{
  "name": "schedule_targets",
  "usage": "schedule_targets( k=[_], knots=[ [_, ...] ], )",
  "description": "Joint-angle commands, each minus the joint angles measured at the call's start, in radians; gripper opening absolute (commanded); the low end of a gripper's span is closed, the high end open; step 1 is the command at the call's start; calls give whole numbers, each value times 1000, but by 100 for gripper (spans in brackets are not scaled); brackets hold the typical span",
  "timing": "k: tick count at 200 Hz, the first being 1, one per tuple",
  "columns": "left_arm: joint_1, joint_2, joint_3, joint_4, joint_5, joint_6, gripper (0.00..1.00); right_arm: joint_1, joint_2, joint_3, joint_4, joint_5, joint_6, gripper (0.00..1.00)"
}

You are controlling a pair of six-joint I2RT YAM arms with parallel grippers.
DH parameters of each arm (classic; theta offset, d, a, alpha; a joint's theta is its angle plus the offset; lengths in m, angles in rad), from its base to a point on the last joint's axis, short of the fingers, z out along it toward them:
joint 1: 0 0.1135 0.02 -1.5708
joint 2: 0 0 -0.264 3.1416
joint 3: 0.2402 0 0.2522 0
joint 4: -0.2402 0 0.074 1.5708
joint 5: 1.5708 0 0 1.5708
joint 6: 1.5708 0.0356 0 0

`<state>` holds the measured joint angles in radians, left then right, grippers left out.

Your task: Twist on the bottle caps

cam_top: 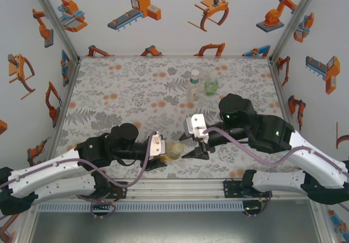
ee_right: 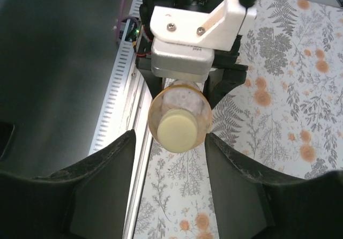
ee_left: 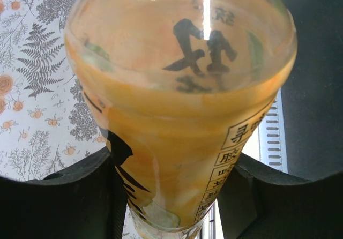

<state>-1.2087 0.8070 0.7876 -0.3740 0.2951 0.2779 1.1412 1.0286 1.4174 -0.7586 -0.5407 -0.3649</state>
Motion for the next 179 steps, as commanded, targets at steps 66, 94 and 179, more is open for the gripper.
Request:
schedule_targets(
  k=[66, 94, 179],
  knots=[
    [-2, -20, 23, 25, 36, -6, 0, 9, -13, -36, 67, -25, -8, 44],
    [-2, -16, 19, 38, 33, -8, 0, 11, -9, -49, 87, -28, 6, 42],
    [-2, -5, 21, 34, -3, -11, 0, 21, -13, -78, 144, 43, 142, 13]
  ],
)
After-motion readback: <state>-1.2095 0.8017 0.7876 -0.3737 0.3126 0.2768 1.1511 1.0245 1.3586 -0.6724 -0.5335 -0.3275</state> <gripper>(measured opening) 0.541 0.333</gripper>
